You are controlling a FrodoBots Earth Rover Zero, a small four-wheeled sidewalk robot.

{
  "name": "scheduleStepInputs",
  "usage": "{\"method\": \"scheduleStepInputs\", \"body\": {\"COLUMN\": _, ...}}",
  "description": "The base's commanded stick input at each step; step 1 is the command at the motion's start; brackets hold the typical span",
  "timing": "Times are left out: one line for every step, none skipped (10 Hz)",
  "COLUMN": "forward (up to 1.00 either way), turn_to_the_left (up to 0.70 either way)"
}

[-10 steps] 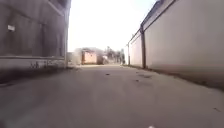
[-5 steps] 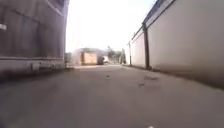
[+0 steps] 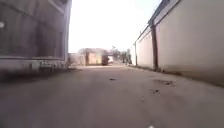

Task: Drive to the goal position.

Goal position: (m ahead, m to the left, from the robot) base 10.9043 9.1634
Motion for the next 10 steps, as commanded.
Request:
{"method": "scheduleStepInputs", "body": {"forward": 1.0, "turn_to_the_left": 0.0}}
{"method": "scheduleStepInputs", "body": {"forward": 1.0, "turn_to_the_left": 0.0}}
{"method": "scheduleStepInputs", "body": {"forward": 1.0, "turn_to_the_left": 0.0}}
{"method": "scheduleStepInputs", "body": {"forward": 1.0, "turn_to_the_left": 0.0}}
{"method": "scheduleStepInputs", "body": {"forward": 1.0, "turn_to_the_left": 0.0}}
{"method": "scheduleStepInputs", "body": {"forward": 1.0, "turn_to_the_left": 0.0}}
{"method": "scheduleStepInputs", "body": {"forward": 1.0, "turn_to_the_left": 0.0}}
{"method": "scheduleStepInputs", "body": {"forward": 1.0, "turn_to_the_left": 0.0}}
{"method": "scheduleStepInputs", "body": {"forward": 1.0, "turn_to_the_left": 0.0}}
{"method": "scheduleStepInputs", "body": {"forward": 1.0, "turn_to_the_left": 0.0}}
